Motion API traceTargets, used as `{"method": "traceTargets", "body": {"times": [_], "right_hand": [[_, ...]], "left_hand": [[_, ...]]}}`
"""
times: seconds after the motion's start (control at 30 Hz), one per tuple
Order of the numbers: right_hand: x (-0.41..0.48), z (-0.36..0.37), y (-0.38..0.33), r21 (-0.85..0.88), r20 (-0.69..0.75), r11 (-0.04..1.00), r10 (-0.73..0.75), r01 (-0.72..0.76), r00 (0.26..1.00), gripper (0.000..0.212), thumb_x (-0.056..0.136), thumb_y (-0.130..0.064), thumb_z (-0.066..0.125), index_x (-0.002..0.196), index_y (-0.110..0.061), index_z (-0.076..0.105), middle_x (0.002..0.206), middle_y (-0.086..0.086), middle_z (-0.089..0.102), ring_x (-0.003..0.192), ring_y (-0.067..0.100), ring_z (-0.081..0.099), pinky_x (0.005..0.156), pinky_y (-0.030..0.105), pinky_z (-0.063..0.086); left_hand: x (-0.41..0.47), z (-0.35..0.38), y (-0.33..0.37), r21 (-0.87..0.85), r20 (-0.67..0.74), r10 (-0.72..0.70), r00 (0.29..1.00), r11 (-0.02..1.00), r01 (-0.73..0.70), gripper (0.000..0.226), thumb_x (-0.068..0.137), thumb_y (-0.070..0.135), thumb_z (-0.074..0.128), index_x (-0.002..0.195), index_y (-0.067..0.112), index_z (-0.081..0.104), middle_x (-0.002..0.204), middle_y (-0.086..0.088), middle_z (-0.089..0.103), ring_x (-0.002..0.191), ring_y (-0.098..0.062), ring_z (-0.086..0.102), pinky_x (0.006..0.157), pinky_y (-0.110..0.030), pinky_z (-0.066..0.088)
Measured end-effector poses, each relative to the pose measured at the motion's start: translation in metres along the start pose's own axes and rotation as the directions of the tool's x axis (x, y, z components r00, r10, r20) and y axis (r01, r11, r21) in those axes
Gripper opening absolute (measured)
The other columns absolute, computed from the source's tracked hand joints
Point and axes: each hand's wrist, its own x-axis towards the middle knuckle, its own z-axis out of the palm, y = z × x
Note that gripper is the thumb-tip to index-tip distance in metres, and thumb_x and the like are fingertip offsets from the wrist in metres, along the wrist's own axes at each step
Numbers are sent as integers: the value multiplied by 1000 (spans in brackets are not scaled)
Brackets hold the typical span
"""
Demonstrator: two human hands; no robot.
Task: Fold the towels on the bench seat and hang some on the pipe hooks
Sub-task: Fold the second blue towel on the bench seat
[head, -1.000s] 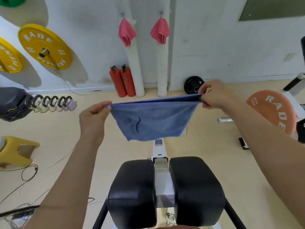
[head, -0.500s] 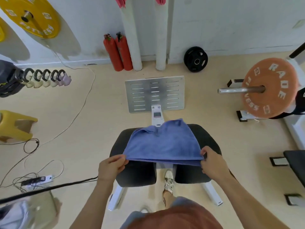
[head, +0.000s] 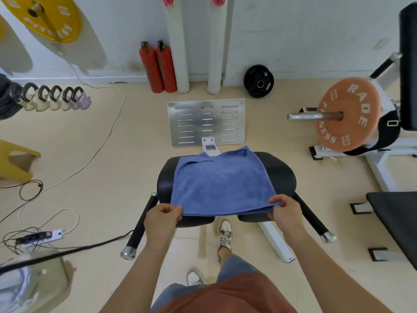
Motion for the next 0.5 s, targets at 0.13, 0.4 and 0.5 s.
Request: {"method": "traceTargets", "body": {"times": [0.13, 0.4, 0.5], "right_hand": [[7, -13, 6, -321, 83, 939, -107, 128, 991, 27, 84, 3, 51, 80, -18, 67, 87, 0, 65, 76, 15, 59, 64, 26, 50], [36, 0, 7, -668, 407, 686, 11, 289, 913, 25, 83, -11, 51, 64, -26, 55, 73, -8, 58, 73, 16, 55, 63, 24, 45], [68, 1, -40, -555, 307, 786, -111, 273, 945, 20, 88, -17, 50, 72, -13, 62, 72, 3, 64, 68, 22, 56, 65, 32, 48]], "left_hand": [[11, -3, -2, 150, 40, 147, 988, 977, -152, 20, 84, 6, 61, 80, 26, 60, 75, 0, 67, 66, -16, 68, 72, -43, 57], [36, 10, -26, 826, 239, -10, 971, 528, -198, 20, 89, 19, 41, 85, 22, 60, 86, 1, 66, 79, -22, 63, 69, -31, 52], [50, 40, 19, 750, 335, 149, 930, 556, -359, 21, 92, 20, 40, 80, 20, 56, 80, -2, 65, 74, -26, 60, 69, -38, 52]]}}
